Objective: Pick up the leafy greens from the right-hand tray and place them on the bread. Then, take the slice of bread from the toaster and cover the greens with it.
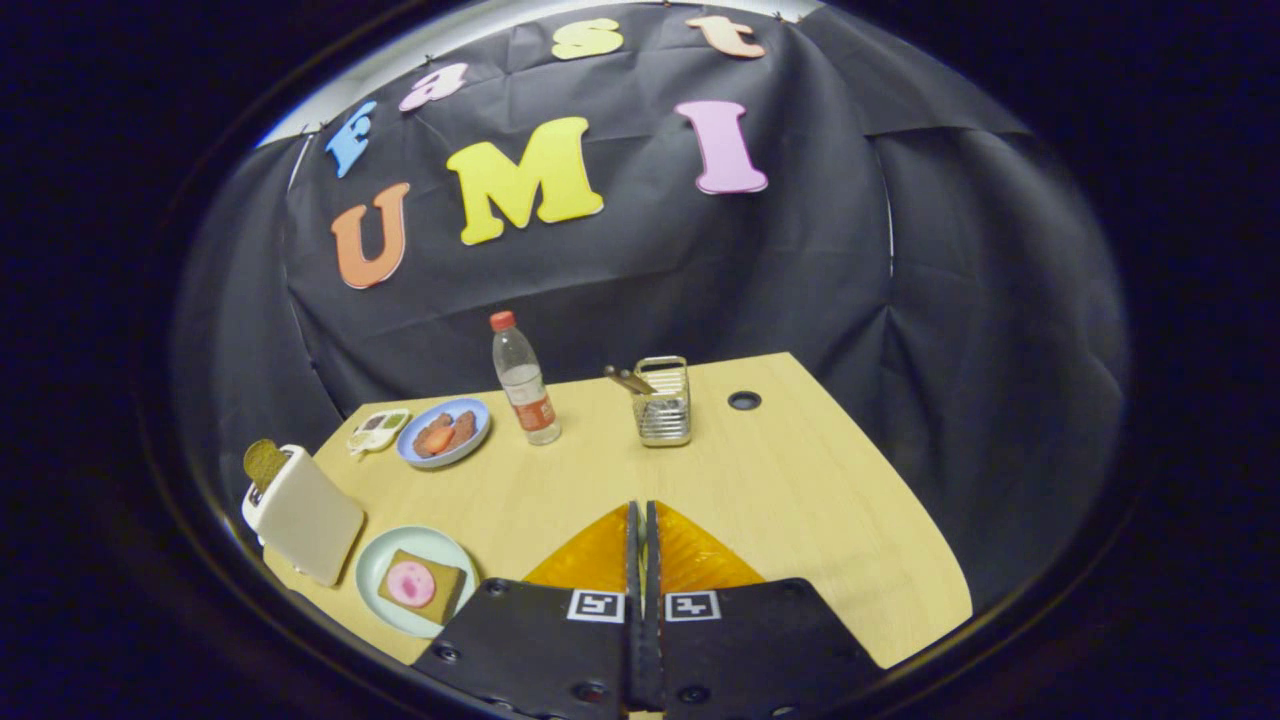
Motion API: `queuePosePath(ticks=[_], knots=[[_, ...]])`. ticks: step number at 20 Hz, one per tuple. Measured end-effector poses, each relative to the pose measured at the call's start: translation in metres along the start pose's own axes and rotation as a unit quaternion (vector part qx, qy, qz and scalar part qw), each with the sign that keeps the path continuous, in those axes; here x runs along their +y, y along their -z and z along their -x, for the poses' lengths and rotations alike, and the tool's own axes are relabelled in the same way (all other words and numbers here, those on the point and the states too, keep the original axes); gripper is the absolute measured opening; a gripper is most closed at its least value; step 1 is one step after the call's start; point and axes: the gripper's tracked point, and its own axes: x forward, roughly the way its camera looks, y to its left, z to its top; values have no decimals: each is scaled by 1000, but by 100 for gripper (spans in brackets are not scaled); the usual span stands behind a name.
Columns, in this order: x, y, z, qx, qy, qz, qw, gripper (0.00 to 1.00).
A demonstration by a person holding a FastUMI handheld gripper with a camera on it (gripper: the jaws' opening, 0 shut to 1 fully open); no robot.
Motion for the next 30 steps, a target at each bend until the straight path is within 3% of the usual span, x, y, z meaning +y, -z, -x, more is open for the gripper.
queuePosePath(ticks=[8, 13, 17, 22, 30], knots=[[150, -9, 31, -11, -57, 29, 998, 0], [266, 30, 30, 25, -117, -17, 993, 0], [318, 62, 17, 59, -147, -72, 985, 0], [301, 100, -25, 86, -111, -125, 982, 0], [234, 120, -63, 90, -50, -97, 990, 0]])
